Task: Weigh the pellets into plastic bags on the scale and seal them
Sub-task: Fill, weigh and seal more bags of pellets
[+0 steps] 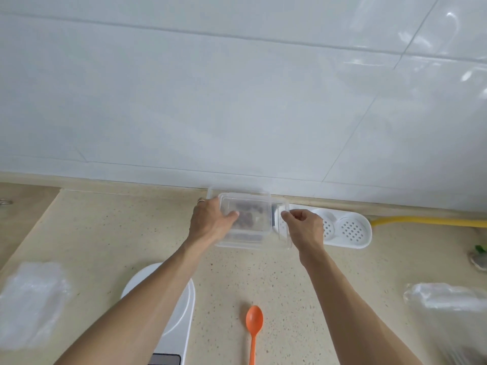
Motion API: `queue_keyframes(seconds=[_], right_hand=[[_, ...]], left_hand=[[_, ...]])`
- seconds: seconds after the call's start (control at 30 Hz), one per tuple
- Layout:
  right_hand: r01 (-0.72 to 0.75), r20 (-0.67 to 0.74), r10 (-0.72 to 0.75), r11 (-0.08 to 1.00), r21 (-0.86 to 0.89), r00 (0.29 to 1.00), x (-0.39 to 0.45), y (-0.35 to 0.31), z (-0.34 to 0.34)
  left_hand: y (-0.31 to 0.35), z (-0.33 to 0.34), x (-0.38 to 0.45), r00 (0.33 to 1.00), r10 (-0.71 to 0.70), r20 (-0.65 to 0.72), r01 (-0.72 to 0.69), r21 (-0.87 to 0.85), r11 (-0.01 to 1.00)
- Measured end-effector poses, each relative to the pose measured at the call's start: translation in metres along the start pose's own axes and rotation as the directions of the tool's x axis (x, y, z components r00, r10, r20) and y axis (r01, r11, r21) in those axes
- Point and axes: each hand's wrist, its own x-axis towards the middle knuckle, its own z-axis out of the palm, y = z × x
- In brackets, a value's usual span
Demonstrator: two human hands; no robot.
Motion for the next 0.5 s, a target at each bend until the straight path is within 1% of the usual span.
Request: queue_keyframes(seconds=[0.13, 0.27, 0.33, 0.4, 0.5], right_hand=[[0.025, 0.084, -0.018, 0.997, -0.079, 0.996, 0.012, -0.005, 0.023], [0.029, 0.117, -0.014, 0.992, -0.125, 0.993, 0.022, -0.003, 0.035], [0.026, 0.114, -0.012, 0.992, -0.123, 0.993, 0.026, -0.002, 0.038], [0.024, 0.112, -0.013, 0.995, -0.096, 0.994, 0.03, -0.001, 0.041], [0.029, 0.103, -0.02, 0.996, -0.081, 0.994, 0.031, 0.0, 0.043]], left_hand=[[-0.02, 0.003, 0.019, 1.0, -0.029, -0.007, 0.029, 0.091, 0.995], [-0.029, 0.009, 0.032, 0.994, 0.052, -0.094, -0.036, 0.17, 0.985], [-0.03, 0.009, 0.036, 0.992, 0.067, -0.103, -0.048, 0.178, 0.983], [-0.032, 0.009, 0.039, 0.993, 0.06, -0.097, -0.045, 0.146, 0.988], [-0.035, 0.009, 0.044, 0.996, 0.065, -0.067, -0.056, 0.127, 0.99]])
